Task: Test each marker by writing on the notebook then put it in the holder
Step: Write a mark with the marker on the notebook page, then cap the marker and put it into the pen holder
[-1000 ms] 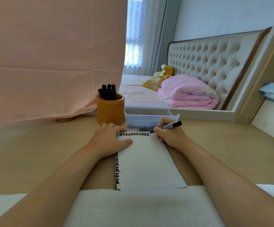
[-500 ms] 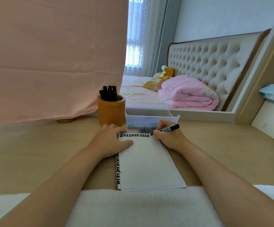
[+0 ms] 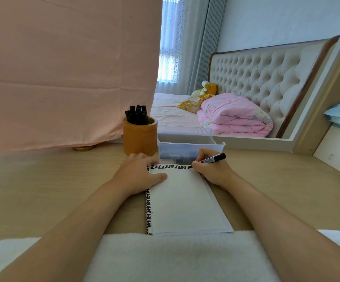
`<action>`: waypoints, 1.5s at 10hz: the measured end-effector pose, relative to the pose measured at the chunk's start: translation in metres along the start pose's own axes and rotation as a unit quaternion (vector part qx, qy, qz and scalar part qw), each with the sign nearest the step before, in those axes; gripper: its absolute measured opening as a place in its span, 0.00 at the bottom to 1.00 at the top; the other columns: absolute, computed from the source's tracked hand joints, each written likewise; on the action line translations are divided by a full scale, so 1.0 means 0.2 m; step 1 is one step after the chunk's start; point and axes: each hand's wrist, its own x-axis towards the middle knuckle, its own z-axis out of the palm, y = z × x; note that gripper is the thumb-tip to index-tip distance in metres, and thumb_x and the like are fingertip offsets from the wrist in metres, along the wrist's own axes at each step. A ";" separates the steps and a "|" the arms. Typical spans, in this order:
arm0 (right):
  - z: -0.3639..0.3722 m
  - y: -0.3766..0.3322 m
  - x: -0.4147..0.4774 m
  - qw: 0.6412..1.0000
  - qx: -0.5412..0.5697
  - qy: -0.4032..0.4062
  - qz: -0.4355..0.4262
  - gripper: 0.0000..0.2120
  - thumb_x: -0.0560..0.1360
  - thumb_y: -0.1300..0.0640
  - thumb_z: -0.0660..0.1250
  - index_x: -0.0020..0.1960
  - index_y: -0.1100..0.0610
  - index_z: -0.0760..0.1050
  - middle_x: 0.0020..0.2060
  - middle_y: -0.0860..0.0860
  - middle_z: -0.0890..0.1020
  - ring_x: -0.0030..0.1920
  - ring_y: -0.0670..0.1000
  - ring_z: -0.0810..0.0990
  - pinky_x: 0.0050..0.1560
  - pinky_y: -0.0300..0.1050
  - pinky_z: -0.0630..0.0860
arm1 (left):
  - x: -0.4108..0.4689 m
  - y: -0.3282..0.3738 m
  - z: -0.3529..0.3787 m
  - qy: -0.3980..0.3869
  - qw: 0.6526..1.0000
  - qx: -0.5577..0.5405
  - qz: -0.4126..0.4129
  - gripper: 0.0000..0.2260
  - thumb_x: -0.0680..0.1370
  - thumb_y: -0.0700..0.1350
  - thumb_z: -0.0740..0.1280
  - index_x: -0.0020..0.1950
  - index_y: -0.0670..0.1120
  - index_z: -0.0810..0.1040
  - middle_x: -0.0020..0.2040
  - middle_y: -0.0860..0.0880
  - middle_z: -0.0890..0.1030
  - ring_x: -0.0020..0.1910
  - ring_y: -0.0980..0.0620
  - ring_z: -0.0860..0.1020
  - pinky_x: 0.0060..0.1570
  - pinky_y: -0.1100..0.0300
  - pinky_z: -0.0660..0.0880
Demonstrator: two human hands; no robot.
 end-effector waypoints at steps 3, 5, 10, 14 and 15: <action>0.00 -0.01 0.00 1.000 -0.001 -0.016 -0.007 0.14 0.71 0.65 0.71 0.32 0.55 0.69 0.29 0.49 0.76 0.30 0.45 0.69 0.30 0.36 0.67 | 0.00 0.00 0.01 0.004 1.000 -0.004 0.001 0.25 0.73 0.67 0.65 0.68 0.61 0.73 0.67 0.55 0.72 0.67 0.52 0.64 0.63 0.53 0.66; -0.01 -0.01 -0.01 1.000 0.001 -0.023 0.000 0.13 0.71 0.65 0.71 0.33 0.57 0.69 0.29 0.51 0.75 0.30 0.46 0.69 0.30 0.37 0.67 | 0.00 -0.01 0.01 0.003 1.000 -0.002 0.002 0.25 0.73 0.67 0.65 0.68 0.61 0.73 0.67 0.55 0.72 0.67 0.52 0.64 0.62 0.52 0.67; -0.02 -0.13 -0.05 0.994 0.079 -0.056 -0.045 0.03 0.74 0.64 0.73 0.44 0.61 0.79 0.35 0.55 0.82 0.31 0.48 0.75 0.34 0.44 0.74 | -0.01 0.00 -0.02 0.000 0.998 -0.068 0.007 0.18 0.82 0.60 0.53 0.67 0.59 0.74 0.63 0.54 0.75 0.66 0.51 0.66 0.62 0.54 0.65; 0.04 -0.27 -0.06 0.974 0.049 -0.200 -0.097 0.17 0.81 0.70 0.59 0.63 0.57 0.79 0.50 0.56 0.85 0.37 0.49 0.83 0.28 0.37 0.74 | 0.02 -0.19 -0.15 -0.005 0.999 -0.027 -0.043 0.14 0.80 0.46 0.65 0.66 0.52 0.76 0.61 0.52 0.78 0.57 0.55 0.74 0.57 0.60 0.71; 0.05 -0.30 -0.05 0.967 0.077 -0.241 -0.036 0.19 0.83 0.68 0.53 0.64 0.55 0.79 0.54 0.58 0.83 0.40 0.54 0.84 0.32 0.42 0.78 | 0.03 -0.20 -0.13 -0.006 0.999 -0.010 -0.040 0.11 0.78 0.48 0.69 0.61 0.53 0.80 0.54 0.54 0.77 0.50 0.58 0.74 0.50 0.63 0.70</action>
